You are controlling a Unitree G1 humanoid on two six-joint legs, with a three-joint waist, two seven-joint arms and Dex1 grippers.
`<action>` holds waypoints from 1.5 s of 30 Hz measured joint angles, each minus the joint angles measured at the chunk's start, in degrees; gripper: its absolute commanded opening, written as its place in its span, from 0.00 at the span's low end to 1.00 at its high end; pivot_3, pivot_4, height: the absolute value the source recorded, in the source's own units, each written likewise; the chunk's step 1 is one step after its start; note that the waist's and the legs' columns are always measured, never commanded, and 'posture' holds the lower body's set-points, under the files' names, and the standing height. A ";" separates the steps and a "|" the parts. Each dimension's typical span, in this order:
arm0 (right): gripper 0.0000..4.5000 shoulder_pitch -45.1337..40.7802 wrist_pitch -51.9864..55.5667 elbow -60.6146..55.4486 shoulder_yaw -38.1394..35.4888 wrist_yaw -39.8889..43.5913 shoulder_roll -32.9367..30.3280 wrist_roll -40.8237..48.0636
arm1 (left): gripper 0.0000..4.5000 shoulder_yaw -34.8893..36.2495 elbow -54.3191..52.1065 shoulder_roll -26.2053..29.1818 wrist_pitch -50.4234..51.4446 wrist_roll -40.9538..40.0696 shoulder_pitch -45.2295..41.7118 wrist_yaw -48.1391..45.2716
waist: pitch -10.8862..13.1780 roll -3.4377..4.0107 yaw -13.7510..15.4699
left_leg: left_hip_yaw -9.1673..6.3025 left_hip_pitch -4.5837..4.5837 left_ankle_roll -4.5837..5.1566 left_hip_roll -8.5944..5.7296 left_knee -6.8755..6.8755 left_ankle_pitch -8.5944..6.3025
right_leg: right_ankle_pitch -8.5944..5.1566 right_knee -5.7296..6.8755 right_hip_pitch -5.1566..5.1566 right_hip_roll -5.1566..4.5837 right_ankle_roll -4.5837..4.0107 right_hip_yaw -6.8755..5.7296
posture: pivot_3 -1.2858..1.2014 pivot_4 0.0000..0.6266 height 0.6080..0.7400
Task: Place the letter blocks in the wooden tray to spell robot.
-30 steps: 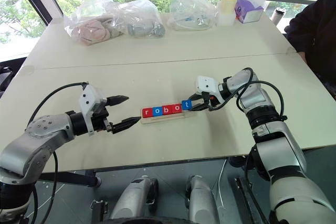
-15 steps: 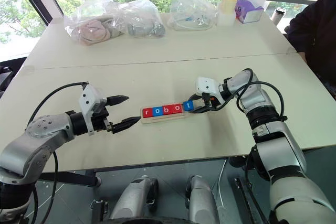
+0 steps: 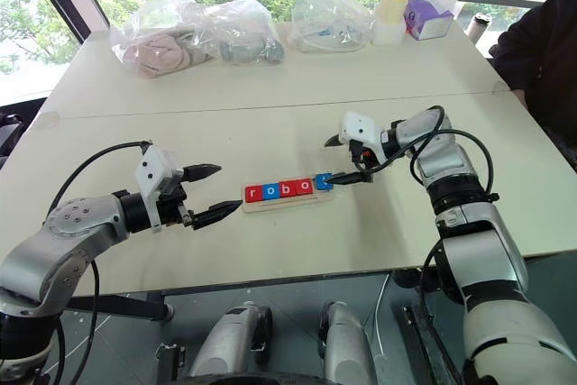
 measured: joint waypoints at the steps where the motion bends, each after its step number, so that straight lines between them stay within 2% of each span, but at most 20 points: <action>1: 0.99 0.00 -0.16 0.00 -0.48 -1.24 -0.51 -0.25 | 1.00 0.00 0.00 0.00 -0.01 0.00 0.00 -0.01 | 0.00 0.00 -0.06 | 0.01 0.00 0.00 0.00 0.00 0.00 | 0.00 -0.01 0.00 0.00 0.00 0.01 | 0.52 0.24 0.89; 8: 0.99 1.75 -2.52 0.03 -0.57 -7.16 -1.38 -2.24 | 1.00 -0.13 0.07 -0.11 -0.15 0.01 -0.07 -0.22 | 0.00 0.00 -0.15 | 0.02 0.01 0.00 0.02 0.00 0.00 | 0.00 0.02 -0.02 0.01 0.00 0.01 | 0.52 0.24 0.89; 17: 0.99 2.42 -4.25 0.56 -0.21 -10.06 -0.84 -3.32 | 1.00 -0.47 0.20 -0.47 -0.18 0.02 -0.59 -0.30 | 0.00 0.00 -0.15 | 0.03 0.01 0.01 0.02 0.00 0.00 | 0.01 0.01 -0.02 0.01 0.01 0.01 | 0.52 0.24 0.89; 34: 0.99 3.08 -4.18 0.11 0.73 -8.27 0.81 -3.68 | 1.00 -0.45 0.18 -0.46 -0.17 0.02 -0.49 -0.18 | 0.00 0.00 -0.15 | 0.02 0.01 0.01 0.02 0.00 0.00 | 0.01 0.02 -0.01 0.01 0.01 0.02 | 0.52 0.24 0.89; 45: 0.99 5.40 -1.39 -5.36 0.75 -6.00 0.29 -3.18 | 1.00 -0.45 0.18 -0.46 -0.17 0.02 -0.49 -0.20 | 0.00 0.00 -0.12 | 0.01 0.01 0.01 0.02 0.00 0.00 | 0.01 0.02 -0.01 0.01 0.01 0.02 | 0.52 0.24 0.89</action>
